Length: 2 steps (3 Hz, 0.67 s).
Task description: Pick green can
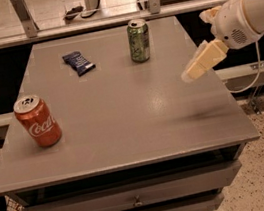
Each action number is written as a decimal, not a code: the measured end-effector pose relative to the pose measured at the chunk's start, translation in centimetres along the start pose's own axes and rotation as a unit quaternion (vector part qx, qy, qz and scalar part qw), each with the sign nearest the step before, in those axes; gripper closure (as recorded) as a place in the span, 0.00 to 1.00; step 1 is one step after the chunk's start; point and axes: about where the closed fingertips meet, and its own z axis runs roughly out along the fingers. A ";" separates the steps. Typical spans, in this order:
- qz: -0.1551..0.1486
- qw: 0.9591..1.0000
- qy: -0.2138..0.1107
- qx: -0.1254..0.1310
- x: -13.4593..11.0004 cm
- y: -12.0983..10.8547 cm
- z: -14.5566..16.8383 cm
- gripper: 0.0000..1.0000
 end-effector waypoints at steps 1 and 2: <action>0.020 0.994 -0.100 0.036 -1.1 -4.2 2.9 0.00; 0.037 0.976 -0.201 0.076 -3.0 -10.2 6.0 0.00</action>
Offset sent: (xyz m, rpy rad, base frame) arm 0.1675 -0.0169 0.0236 0.4589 -0.4019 -0.0947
